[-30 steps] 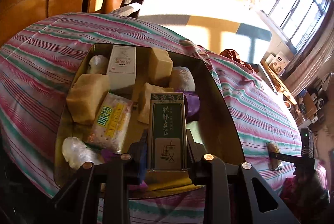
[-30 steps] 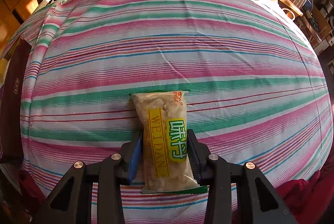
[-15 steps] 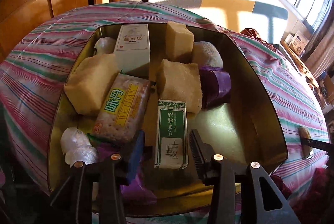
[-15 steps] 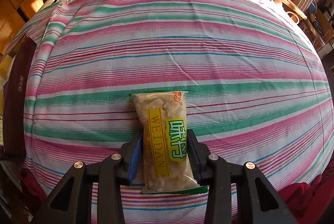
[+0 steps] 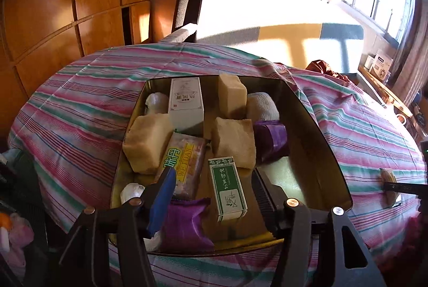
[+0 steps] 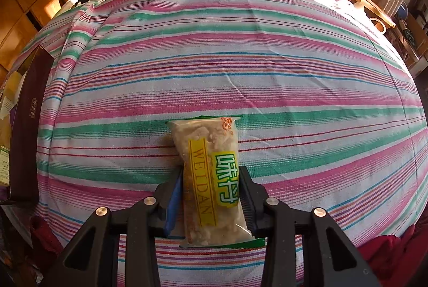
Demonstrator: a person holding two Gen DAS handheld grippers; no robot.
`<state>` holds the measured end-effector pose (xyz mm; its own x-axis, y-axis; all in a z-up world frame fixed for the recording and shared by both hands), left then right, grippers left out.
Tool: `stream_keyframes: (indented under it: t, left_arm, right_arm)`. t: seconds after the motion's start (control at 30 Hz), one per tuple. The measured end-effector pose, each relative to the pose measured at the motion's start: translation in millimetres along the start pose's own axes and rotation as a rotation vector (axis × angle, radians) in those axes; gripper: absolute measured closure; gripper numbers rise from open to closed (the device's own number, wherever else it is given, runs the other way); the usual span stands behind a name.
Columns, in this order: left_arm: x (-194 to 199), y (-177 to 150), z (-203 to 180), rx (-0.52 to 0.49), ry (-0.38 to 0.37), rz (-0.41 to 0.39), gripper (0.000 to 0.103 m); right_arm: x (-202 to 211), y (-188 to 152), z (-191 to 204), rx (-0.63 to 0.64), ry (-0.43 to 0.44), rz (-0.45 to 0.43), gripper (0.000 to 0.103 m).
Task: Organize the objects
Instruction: 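Carry the green box into the tray while the right tool grasps the WEIDAN packet, then lower the WEIDAN packet into the gold tray and open the right tool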
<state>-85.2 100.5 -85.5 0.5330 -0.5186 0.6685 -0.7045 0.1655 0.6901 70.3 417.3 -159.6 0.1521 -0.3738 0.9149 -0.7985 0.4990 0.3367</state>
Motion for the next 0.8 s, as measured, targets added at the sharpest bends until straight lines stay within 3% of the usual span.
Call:
stream_keyframes:
  t: [0.27,0.6,0.8]
  left_arm:
    - [16,6,2,-0.001,0.007,-0.035,0.041]
    - [28,7,14,0.017,0.03,-0.063,0.036]
    - [35,4,28,0.042,0.052,-0.074,0.032]
  right_arm:
    - [40,19,38,-0.025,0.18,-0.087,0.064]
    - [137,34,176,0.181,0.415,-0.22,0.064]
    - [149,29,249,0.284,0.45,-0.21,0.064]
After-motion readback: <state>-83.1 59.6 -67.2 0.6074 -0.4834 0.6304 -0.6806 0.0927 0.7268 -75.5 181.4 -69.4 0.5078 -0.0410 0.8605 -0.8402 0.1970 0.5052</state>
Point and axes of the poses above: each gripper's, at about its wrist camera, not at the fingertips, and x roughly against the way its jaws point, z to its left, y to its top, the point moved 8 cm from there along -x, roughly the way its jaws point, and after that the axes turned 15 degrees about -y, right-handed, at the moved point
